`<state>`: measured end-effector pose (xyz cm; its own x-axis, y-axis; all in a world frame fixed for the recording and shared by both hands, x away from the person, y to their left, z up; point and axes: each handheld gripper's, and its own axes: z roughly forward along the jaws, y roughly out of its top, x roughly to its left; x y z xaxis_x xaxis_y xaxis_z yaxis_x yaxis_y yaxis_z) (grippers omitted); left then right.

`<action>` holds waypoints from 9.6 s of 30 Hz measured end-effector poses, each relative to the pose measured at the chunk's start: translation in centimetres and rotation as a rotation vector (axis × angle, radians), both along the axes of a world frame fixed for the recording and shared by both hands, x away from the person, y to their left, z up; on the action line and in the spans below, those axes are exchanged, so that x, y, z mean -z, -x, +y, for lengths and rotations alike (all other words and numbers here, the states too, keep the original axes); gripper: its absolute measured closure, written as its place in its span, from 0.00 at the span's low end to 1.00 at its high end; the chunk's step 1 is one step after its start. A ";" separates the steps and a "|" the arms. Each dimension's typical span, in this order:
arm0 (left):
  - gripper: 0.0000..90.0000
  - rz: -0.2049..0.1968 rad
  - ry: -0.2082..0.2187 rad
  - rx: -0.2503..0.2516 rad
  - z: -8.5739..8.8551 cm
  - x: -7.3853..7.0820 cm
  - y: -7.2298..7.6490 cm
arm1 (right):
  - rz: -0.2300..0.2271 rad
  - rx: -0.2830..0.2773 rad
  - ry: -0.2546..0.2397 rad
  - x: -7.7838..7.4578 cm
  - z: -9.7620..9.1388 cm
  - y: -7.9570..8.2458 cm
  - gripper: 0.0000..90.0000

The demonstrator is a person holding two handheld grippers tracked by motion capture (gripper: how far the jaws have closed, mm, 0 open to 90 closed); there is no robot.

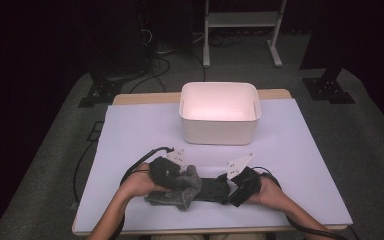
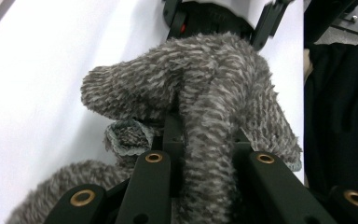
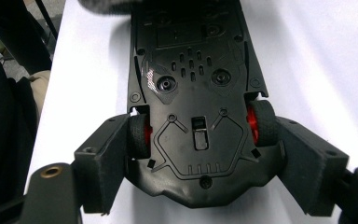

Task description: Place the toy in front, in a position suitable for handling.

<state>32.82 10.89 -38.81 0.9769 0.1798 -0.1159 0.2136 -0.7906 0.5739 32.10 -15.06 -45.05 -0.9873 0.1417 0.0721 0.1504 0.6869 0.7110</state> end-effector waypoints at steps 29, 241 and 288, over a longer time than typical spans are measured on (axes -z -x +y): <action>0.84 -0.001 0.006 0.014 -2.0 0.9 -1.5 | -0.023 -0.011 -0.021 0.0 0.7 0.2 0.25; 0.80 -0.009 0.033 -0.056 1.5 -1.1 -0.8 | 0.172 -0.003 -0.034 -0.9 3.9 -1.5 0.39; 0.86 0.092 0.092 0.101 1.3 -1.2 2.1 | 0.095 -0.098 -0.018 -2.0 5.0 1.5 0.51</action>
<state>30.73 12.18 -37.57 0.9739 0.0661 -0.2171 0.1909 -0.7558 0.6263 30.62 -10.04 -43.09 -0.9849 0.0422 0.1678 0.1504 0.6887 0.7092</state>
